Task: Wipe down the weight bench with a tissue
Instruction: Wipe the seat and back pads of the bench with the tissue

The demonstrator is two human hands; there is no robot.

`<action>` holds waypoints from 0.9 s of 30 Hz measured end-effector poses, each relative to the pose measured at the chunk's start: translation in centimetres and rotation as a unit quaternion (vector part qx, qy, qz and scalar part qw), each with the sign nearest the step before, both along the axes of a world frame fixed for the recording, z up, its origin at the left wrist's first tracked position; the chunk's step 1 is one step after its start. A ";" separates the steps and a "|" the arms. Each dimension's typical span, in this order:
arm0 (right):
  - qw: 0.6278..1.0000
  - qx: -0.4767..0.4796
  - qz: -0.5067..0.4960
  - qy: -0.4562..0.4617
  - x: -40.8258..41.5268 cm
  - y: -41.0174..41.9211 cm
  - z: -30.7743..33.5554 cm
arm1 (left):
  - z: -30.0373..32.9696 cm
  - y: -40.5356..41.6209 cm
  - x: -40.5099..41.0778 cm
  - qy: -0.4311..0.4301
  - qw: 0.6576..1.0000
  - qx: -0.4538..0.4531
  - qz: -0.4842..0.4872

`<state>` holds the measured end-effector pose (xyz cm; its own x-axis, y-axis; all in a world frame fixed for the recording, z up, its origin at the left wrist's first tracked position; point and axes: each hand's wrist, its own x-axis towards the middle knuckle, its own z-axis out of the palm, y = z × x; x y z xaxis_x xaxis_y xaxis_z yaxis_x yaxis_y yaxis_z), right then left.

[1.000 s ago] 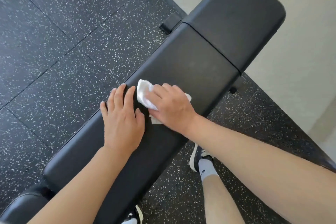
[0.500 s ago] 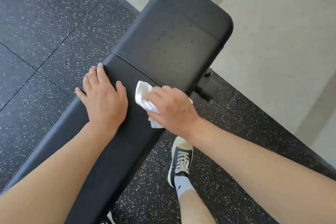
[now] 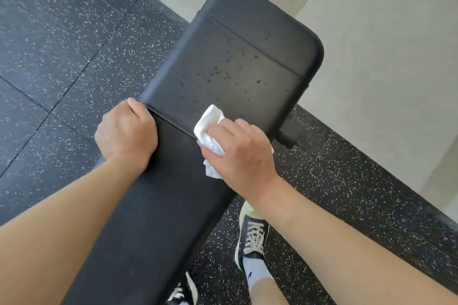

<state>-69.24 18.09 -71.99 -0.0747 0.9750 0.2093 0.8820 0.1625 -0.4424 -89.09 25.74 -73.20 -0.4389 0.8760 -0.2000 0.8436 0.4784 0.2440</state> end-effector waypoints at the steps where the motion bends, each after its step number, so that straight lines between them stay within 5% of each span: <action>1: 1.000 0.001 -0.013 0.003 -1.4 1.0 -0.1 | 0.0 0.1 -0.1 0.001 1.000 0.000 -0.001; 9: 0.995 0.017 -0.057 0.080 -9.9 9.5 0.6 | -1.0 0.5 -0.9 0.013 0.997 -0.068 -0.024; 20: 0.998 0.022 0.006 -0.066 5.1 -1.2 0.1 | -0.3 0.3 -0.5 -0.012 0.999 -0.020 -0.033; 27: 0.996 0.052 -0.074 -0.025 -2.4 4.2 -0.8 | -0.3 0.4 -0.7 -0.016 0.999 -0.026 -0.031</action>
